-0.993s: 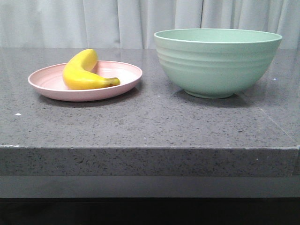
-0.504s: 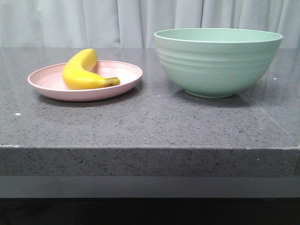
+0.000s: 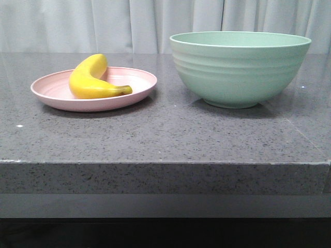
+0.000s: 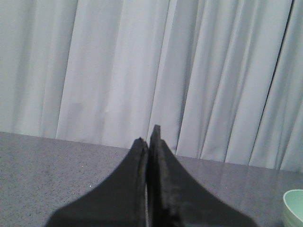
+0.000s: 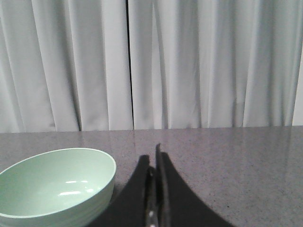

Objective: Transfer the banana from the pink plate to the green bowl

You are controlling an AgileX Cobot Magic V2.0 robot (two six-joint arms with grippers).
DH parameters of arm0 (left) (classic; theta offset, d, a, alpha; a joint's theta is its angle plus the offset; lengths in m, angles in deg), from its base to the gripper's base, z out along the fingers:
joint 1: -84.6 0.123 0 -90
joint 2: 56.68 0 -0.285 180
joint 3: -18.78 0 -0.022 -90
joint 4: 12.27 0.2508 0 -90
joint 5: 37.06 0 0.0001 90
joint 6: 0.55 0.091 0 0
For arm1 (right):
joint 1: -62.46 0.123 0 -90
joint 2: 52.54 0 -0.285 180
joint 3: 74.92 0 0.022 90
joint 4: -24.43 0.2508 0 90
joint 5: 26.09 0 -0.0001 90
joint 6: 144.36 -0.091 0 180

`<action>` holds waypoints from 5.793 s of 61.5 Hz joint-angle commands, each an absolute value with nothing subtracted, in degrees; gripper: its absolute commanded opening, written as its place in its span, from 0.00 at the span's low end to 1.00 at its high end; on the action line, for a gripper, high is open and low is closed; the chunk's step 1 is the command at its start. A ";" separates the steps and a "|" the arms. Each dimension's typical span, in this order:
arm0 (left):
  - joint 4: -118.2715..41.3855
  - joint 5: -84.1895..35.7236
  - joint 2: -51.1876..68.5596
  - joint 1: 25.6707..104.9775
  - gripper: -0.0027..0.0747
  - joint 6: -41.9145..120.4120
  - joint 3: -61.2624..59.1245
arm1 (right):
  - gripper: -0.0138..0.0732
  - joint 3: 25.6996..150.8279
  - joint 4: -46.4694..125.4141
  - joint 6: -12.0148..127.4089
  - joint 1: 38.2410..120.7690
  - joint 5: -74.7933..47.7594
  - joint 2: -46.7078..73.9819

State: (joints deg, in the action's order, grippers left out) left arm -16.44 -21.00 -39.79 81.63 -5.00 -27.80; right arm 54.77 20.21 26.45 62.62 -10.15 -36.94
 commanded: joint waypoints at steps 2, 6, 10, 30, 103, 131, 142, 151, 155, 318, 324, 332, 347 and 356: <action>-16.75 -20.04 -34.06 81.57 0.01 -3.81 -20.25 | 0.08 61.53 19.11 26.53 62.74 -8.58 -30.66; -16.75 -17.96 -30.95 81.57 0.01 -2.92 -17.10 | 0.08 64.94 19.11 26.53 62.74 -4.32 -26.66; -16.75 -17.74 -27.95 81.57 0.01 -2.63 -15.26 | 0.08 67.02 19.11 26.53 62.74 -1.35 -23.42; -19.06 -18.24 -22.16 81.57 0.01 -2.91 -16.61 | 0.08 65.59 19.39 26.53 62.74 1.52 -16.09; -27.57 -3.09 3.08 70.47 0.70 11.19 -2.48 | 0.84 65.59 19.04 26.53 62.74 2.69 -14.81; -9.98 14.53 29.72 57.05 0.70 -7.66 20.12 | 0.84 65.59 19.04 26.53 62.74 2.69 -14.81; -9.98 23.46 39.93 57.05 0.70 -11.86 29.18 | 0.84 65.59 19.04 26.53 62.74 2.69 -14.81; -9.98 25.63 45.40 57.05 0.70 -15.99 34.15 | 0.84 65.59 19.04 26.53 62.74 2.69 -14.81; -9.98 25.74 47.07 57.05 0.70 -17.86 35.90 | 0.84 65.59 19.04 26.53 62.74 2.69 -14.81; -18.30 16.29 24.29 60.98 0.28 -1.12 23.69 | 0.84 65.59 19.09 26.53 62.74 0.66 -14.81; -24.39 14.31 19.42 60.98 0.28 6.65 17.40 | 0.84 65.59 19.09 26.53 62.74 0.46 -14.81; -32.98 11.87 14.68 60.98 0.28 16.39 10.38 | 0.84 65.59 19.09 26.53 62.74 0.63 -14.81; -50.40 10.86 14.92 60.98 0.28 38.32 3.52 | 0.84 65.59 19.09 26.53 62.74 0.63 -14.81; -58.19 10.86 16.62 60.98 0.28 47.04 2.69 | 0.84 65.59 19.09 26.53 62.74 0.63 -14.81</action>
State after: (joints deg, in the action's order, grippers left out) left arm -50.68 14.35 16.80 61.26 42.04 1.21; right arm 64.26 19.97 26.45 62.62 5.21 -15.41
